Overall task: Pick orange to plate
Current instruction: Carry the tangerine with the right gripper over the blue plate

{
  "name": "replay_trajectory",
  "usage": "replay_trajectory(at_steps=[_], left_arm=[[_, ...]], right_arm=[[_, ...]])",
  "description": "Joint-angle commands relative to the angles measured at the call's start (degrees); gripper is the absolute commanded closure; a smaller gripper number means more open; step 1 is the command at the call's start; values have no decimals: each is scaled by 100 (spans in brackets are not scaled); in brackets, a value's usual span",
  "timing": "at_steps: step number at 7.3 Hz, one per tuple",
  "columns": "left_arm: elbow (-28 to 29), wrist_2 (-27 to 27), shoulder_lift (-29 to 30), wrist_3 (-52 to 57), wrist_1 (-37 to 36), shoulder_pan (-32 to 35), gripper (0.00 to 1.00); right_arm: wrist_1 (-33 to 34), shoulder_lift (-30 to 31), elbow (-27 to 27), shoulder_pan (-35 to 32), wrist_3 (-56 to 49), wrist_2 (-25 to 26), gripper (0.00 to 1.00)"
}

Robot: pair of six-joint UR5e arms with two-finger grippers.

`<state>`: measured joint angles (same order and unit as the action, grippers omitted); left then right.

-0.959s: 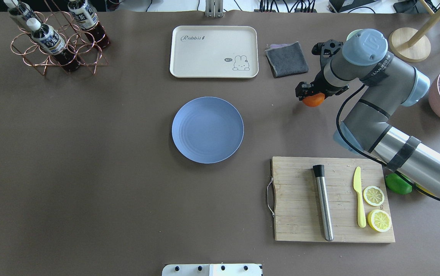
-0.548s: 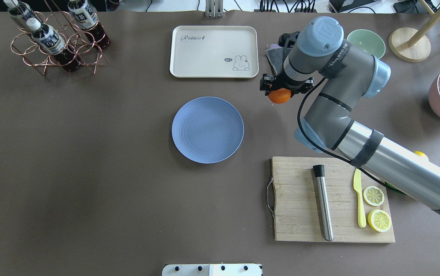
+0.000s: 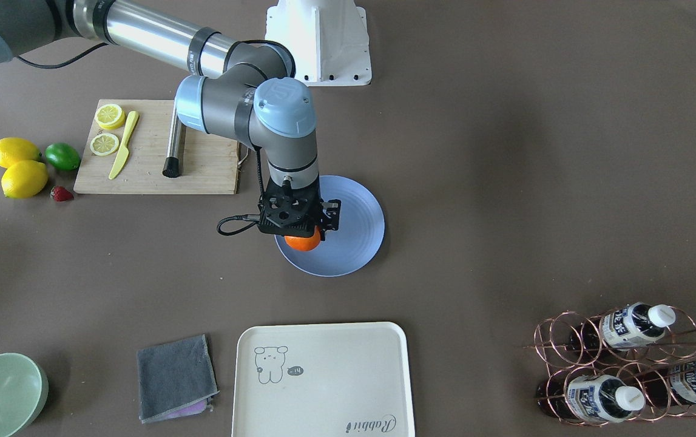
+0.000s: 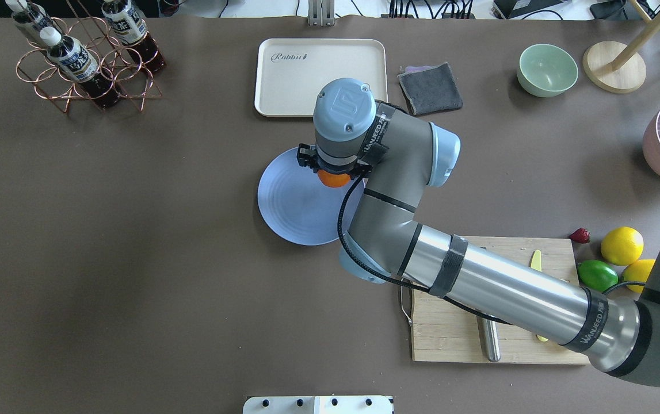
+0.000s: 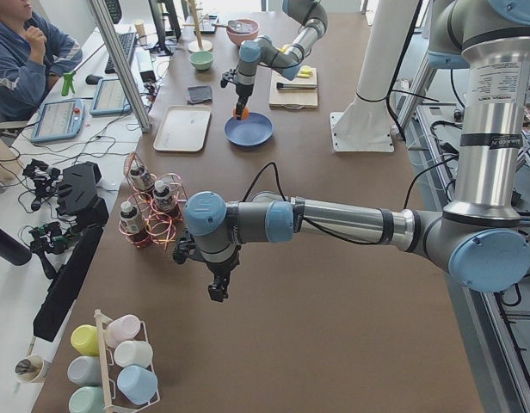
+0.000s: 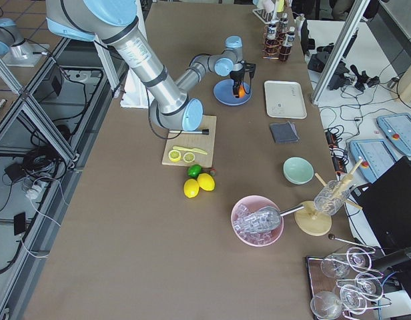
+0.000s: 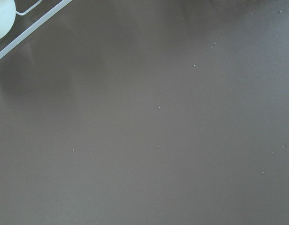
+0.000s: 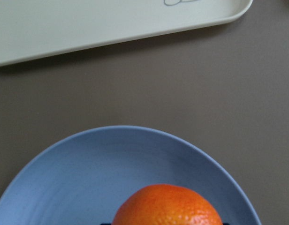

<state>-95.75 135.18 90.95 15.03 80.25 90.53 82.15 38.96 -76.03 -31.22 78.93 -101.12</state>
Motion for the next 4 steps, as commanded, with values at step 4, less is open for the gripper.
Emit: replay_trajectory(at_steps=[4], left_arm=[[-32,0,-112,0,-1,0,2]], right_arm=[[12,-99,141,433,245,373,100]])
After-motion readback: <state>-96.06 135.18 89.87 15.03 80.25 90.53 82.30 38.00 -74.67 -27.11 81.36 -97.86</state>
